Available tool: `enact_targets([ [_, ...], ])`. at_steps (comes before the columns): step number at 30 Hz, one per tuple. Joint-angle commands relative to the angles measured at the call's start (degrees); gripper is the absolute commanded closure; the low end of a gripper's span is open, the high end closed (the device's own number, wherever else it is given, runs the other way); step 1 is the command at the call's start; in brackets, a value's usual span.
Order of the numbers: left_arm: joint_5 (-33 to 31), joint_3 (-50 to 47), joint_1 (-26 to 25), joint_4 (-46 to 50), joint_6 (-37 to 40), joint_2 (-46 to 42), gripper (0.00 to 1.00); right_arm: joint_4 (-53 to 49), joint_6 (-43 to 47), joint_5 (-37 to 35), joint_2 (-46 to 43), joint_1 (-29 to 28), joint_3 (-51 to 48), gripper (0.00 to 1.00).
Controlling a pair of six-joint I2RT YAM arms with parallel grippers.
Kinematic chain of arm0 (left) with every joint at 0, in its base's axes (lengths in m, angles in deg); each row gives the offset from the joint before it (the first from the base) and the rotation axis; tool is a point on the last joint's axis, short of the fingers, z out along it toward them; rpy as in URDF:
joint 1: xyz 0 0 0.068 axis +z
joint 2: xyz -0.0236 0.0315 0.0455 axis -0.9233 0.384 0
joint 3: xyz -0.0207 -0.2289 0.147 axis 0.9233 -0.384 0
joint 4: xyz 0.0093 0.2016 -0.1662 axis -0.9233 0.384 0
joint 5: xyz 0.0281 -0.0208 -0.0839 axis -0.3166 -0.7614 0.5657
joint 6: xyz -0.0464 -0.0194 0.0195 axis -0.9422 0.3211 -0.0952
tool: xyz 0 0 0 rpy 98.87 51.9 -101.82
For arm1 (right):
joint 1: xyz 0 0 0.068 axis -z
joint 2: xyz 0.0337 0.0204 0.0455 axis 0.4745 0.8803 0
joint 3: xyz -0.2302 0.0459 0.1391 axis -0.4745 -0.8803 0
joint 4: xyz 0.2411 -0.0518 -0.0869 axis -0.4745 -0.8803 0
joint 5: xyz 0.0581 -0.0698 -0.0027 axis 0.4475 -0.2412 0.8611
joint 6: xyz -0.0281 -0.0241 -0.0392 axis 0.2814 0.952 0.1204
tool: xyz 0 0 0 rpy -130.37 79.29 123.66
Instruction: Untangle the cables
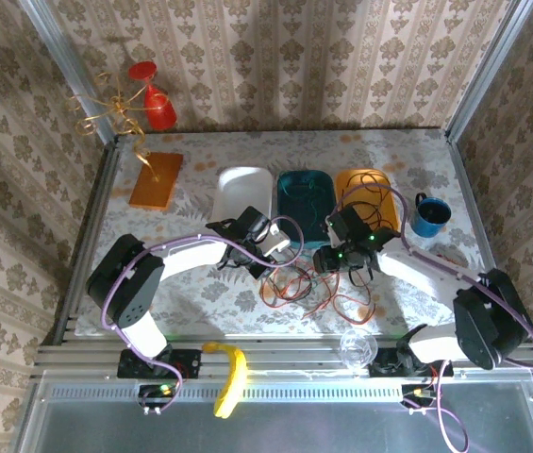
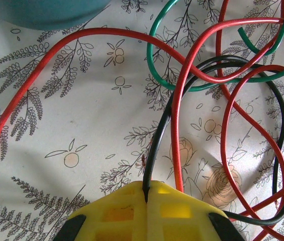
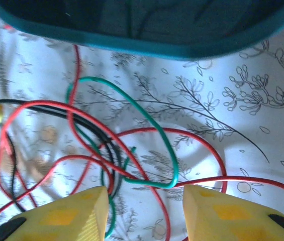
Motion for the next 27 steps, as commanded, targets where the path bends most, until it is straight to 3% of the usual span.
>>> enact_targets([
  [1, 0.6, 1.6, 0.1, 0.5, 0.6, 0.3, 1.00, 2.3, 0.0, -1.1, 3.2, 0.0, -0.6, 0.55],
  [4, 0.4, 1.6, 0.1, 0.4, 0.6, 0.2, 1.00, 4.7, -0.9, -0.2, 6.6, 0.0, -0.8, 0.58],
  [5, 0.3, 1.6, 0.1, 0.5, 0.5, 0.2, 1.00, 5.2, -1.2, 0.0, 7.6, 0.0, -0.8, 0.65],
  [7, 0.1, 1.6, 0.1, 0.5, 0.3, 0.2, 1.00, 4.8, -2.3, -2.2, 8.1, 0.0, -0.4, 0.89],
  [9, -0.3, 1.4, 0.0, 0.3, 0.1, 0.2, 1.00, 2.7, -3.9, -8.2, 6.3, 0.0, -0.1, 1.00],
  [15, -0.7, 0.8, 0.0, -0.3, 0.2, 0.8, 1.00, -0.4, -5.7, -22.0, -6.6, 0.8, -1.8, 1.00],
  [27, -0.4, -0.5, 0.1, -1.4, -0.1, 1.8, 1.00, -0.7, -8.2, -29.9, -27.5, 2.0, -2.5, 1.00],
])
